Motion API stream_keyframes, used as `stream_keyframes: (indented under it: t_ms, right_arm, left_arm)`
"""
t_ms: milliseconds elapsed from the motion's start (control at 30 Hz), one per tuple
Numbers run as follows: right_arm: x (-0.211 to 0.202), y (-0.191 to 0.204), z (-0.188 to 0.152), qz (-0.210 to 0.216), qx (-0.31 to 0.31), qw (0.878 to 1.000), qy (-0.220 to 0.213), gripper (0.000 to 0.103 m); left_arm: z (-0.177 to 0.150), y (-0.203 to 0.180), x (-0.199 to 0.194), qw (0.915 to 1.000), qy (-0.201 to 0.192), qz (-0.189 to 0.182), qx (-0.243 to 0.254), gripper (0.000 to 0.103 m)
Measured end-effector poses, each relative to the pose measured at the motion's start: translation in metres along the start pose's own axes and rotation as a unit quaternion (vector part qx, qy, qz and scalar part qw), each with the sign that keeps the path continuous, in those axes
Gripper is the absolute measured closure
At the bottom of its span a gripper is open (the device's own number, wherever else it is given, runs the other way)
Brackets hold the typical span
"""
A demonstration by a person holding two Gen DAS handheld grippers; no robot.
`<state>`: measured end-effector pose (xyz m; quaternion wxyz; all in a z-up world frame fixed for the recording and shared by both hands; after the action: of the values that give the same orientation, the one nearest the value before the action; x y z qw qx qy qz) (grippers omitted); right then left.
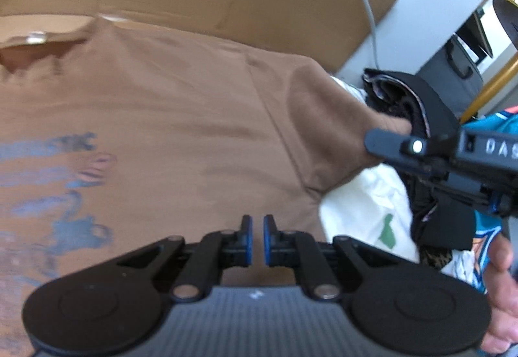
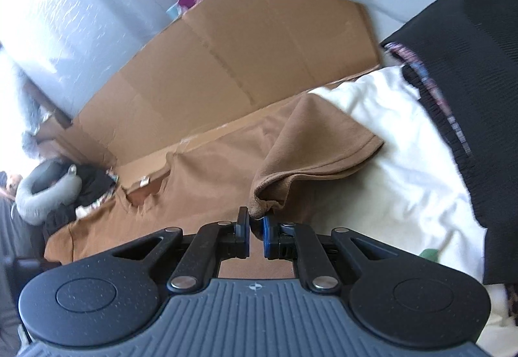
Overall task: Fold clothes
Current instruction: 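Open the right tool and release the folded sleeve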
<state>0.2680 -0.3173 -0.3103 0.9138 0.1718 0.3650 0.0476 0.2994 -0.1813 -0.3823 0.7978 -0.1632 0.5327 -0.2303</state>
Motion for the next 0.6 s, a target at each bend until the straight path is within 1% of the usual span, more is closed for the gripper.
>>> stream_keyframes:
  t_ms: [267, 433, 567, 600]
  right_arm:
    - [0.019, 0.027, -0.023, 0.015, -0.040, 0.999, 0.031, 0.095]
    - [0.027, 0.045, -0.033, 0.023, -0.069, 0.996, 0.043, 0.094]
    - [0.031, 0.048, -0.044, 0.024, -0.080, 0.995, 0.058, 0.094]
    - [0.031, 0.049, -0.046, 0.024, -0.083, 0.994, 0.062, 0.092]
  left_arm:
    - [0.019, 0.028, -0.018, 0.9991, -0.026, 0.020, -0.028, 0.097]
    - [0.024, 0.033, -0.023, 0.9985, -0.036, 0.028, -0.031, 0.097]
    - [0.027, 0.034, -0.018, 0.9977, -0.041, 0.041, -0.034, 0.097]
    - [0.026, 0.035, -0.017, 0.9977, -0.040, 0.042, -0.035, 0.097]
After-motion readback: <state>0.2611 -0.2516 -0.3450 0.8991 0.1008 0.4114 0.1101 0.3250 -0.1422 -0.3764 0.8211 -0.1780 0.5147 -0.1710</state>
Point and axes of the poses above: each gripper's, at about its wrist camera, not at the fingertips, and x roughly the way its jaws point, y to its left, z to its top, the point moved 10 cm from there along x, roughly the way its jaws point, and after that the axes turned 15 degrees about -x, right-handed, at the moved point
